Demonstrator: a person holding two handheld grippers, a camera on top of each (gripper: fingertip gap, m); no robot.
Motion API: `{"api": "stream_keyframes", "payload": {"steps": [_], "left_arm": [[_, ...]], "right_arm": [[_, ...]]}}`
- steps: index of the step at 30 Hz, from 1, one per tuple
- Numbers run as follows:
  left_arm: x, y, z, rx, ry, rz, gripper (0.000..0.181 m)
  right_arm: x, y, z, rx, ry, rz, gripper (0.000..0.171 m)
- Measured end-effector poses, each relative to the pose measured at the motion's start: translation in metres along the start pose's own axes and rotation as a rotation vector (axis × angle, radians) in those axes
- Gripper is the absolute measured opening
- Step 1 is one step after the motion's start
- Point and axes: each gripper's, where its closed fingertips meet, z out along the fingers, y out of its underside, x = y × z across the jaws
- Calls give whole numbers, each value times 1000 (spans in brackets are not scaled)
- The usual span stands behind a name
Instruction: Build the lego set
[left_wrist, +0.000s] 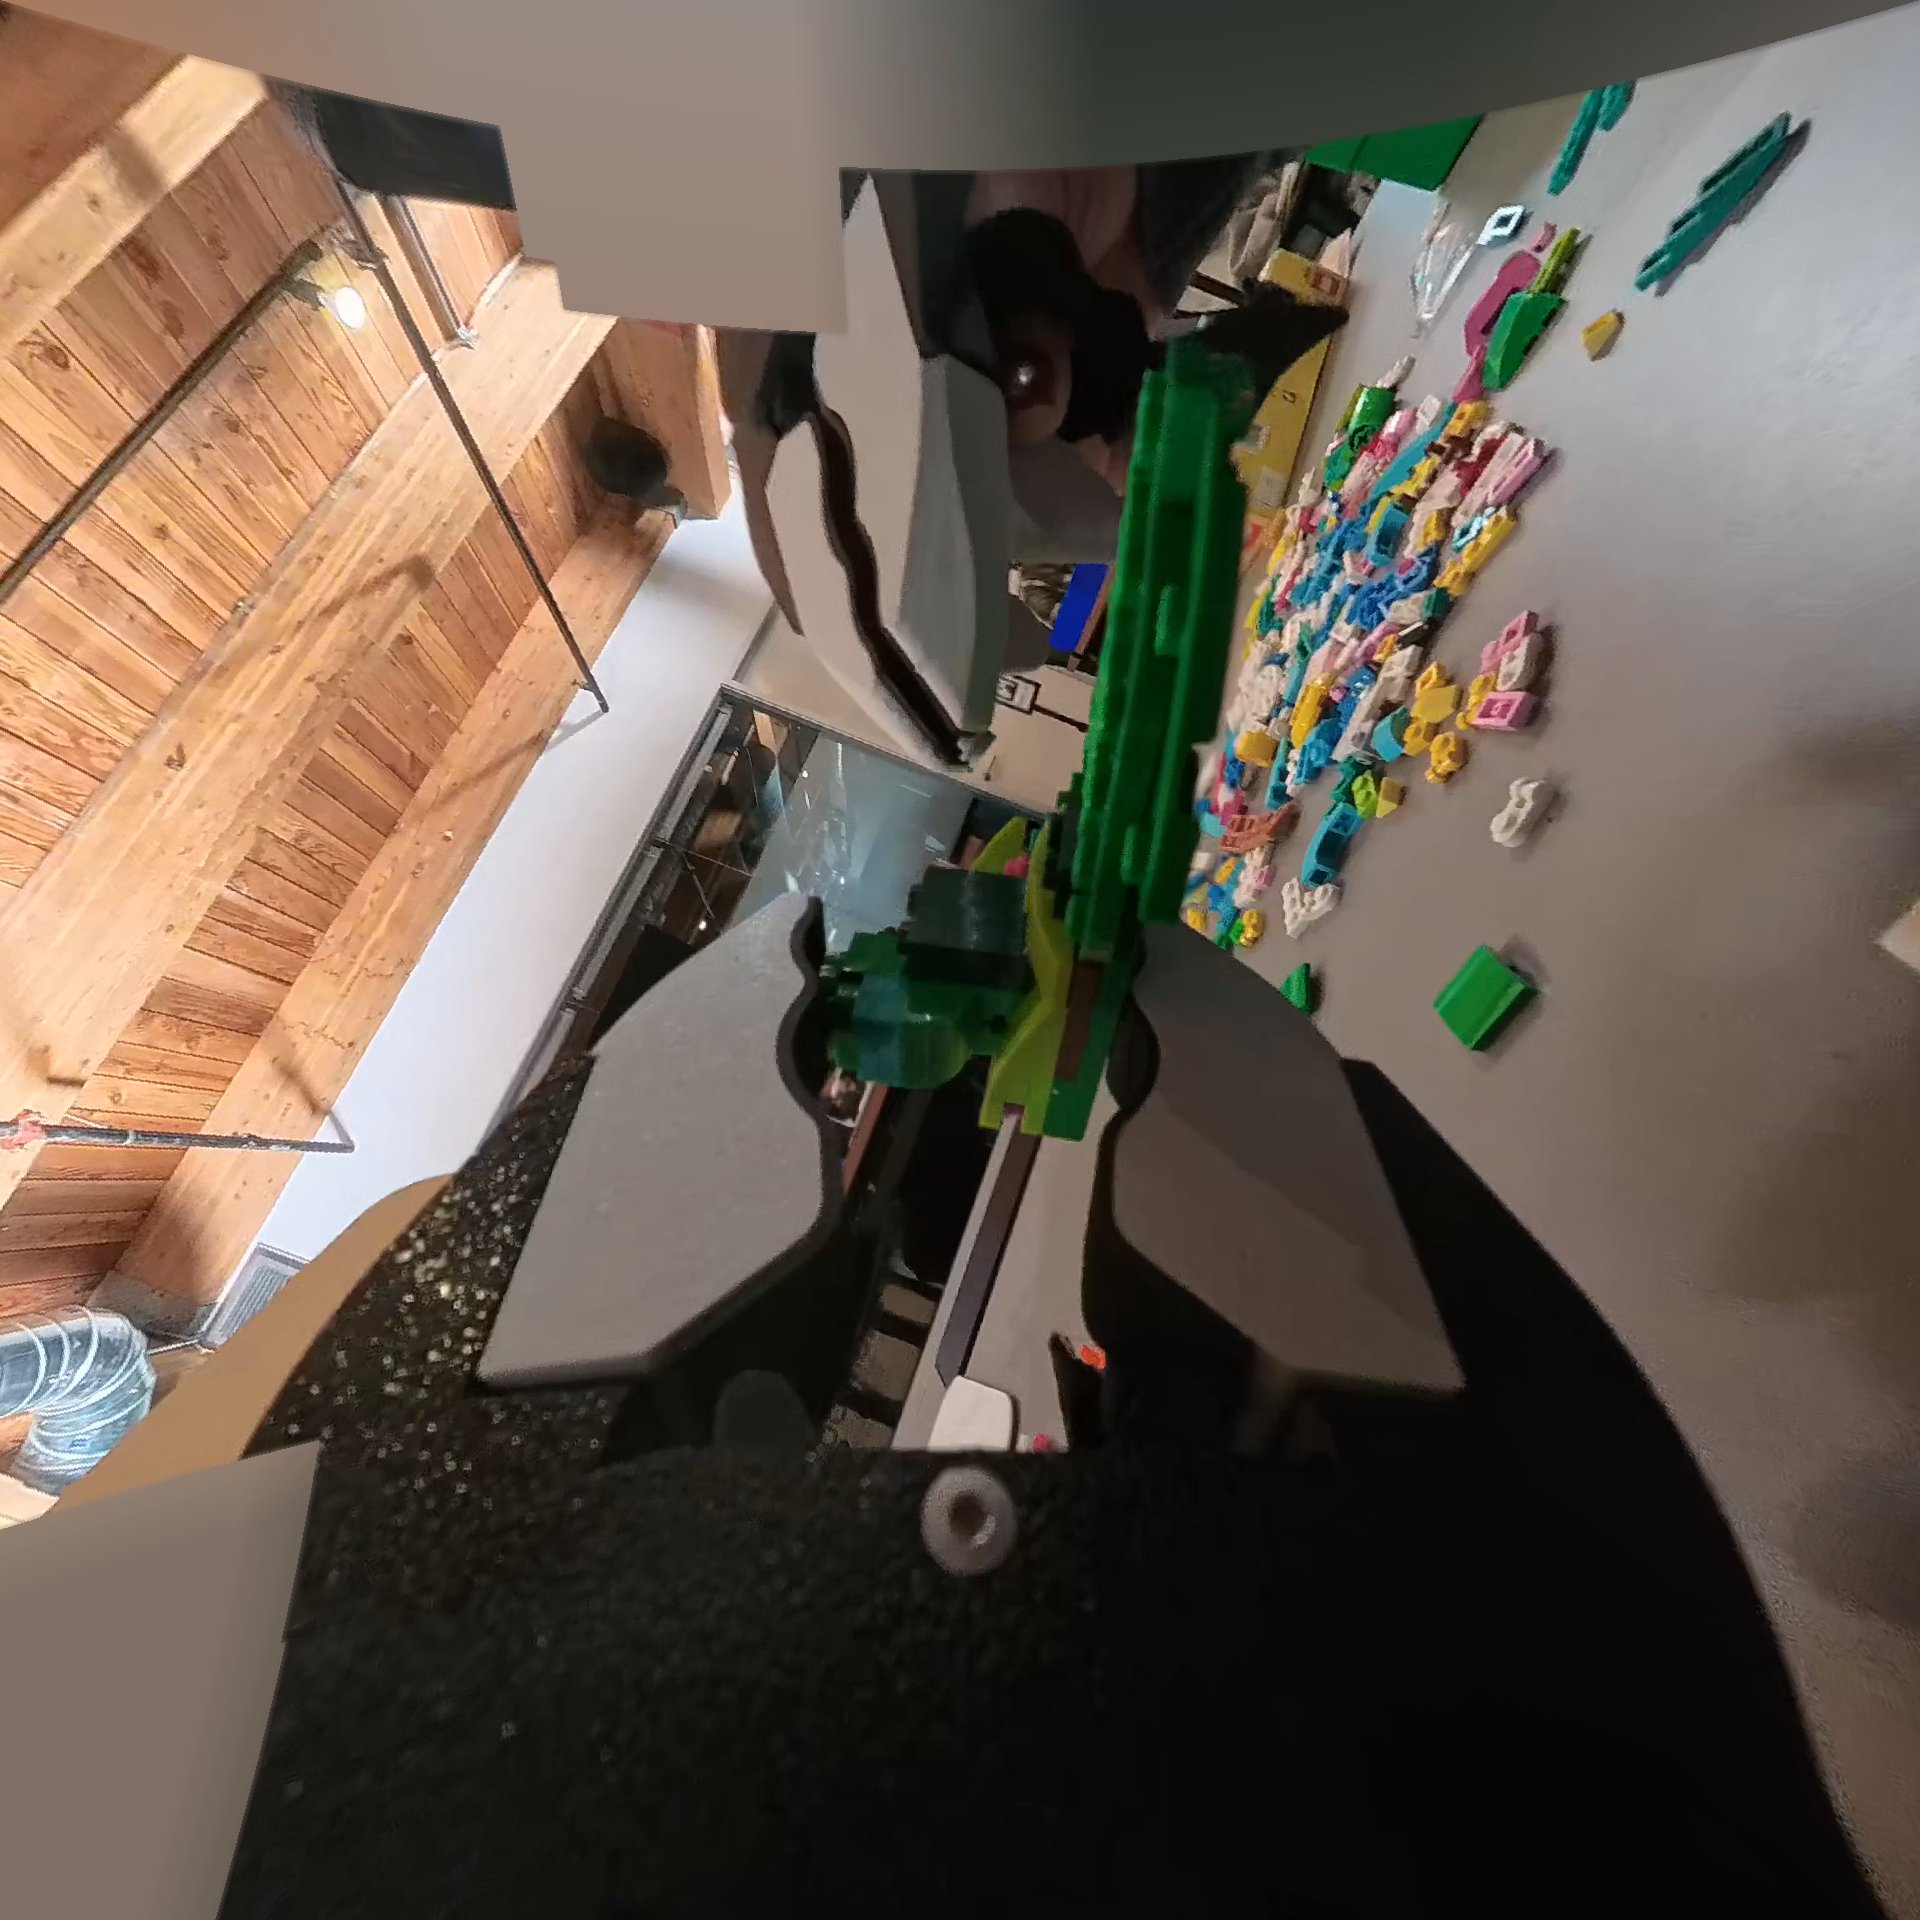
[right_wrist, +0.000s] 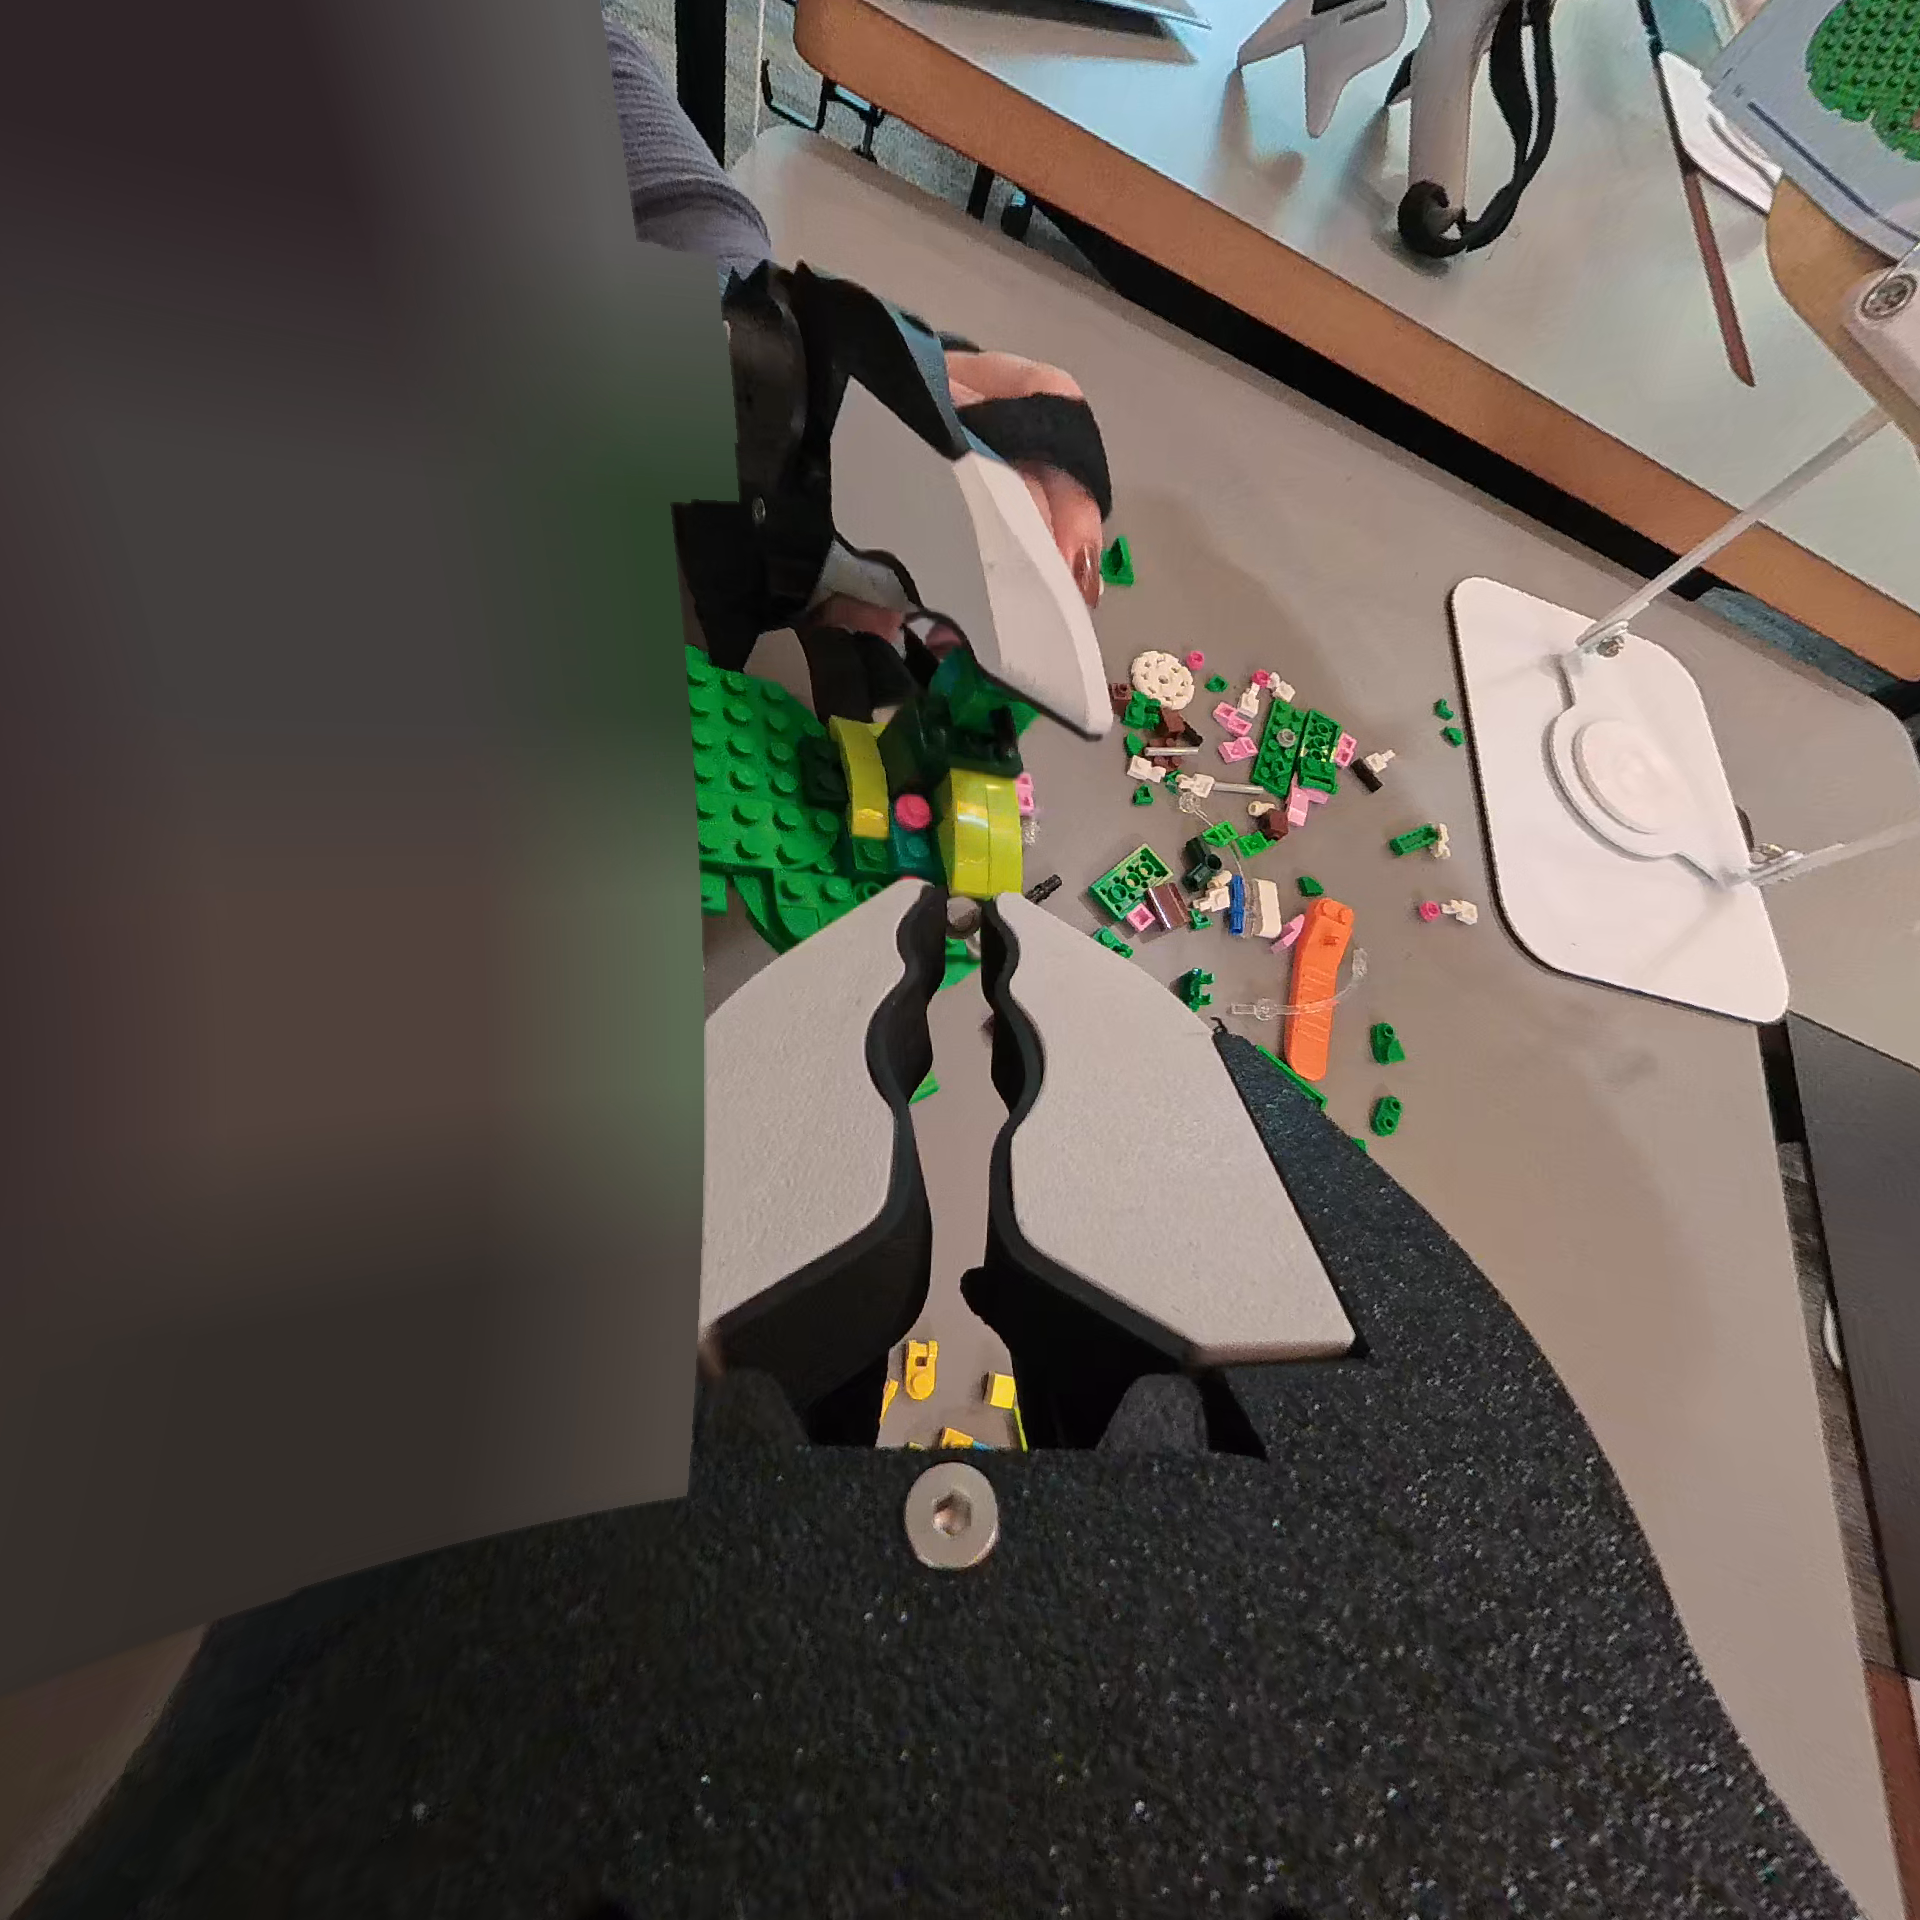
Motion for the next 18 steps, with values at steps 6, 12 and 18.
{"api": "stream_keyframes", "payload": {"steps": [6, 12, 18], "left_arm": [[-3, -2, -1, 8, -18, 4, 51], [-2, 0, -1, 2, -9, 3, 51], [0, 1, 0, -5, 1, 4, 51]], "right_arm": [[-2, 0, 0, 1, -10, 0, 6], [-2, 0, -1, -2, -12, -6, 6], [-3, 0, -1, -5, -13, -9, 6]]}}
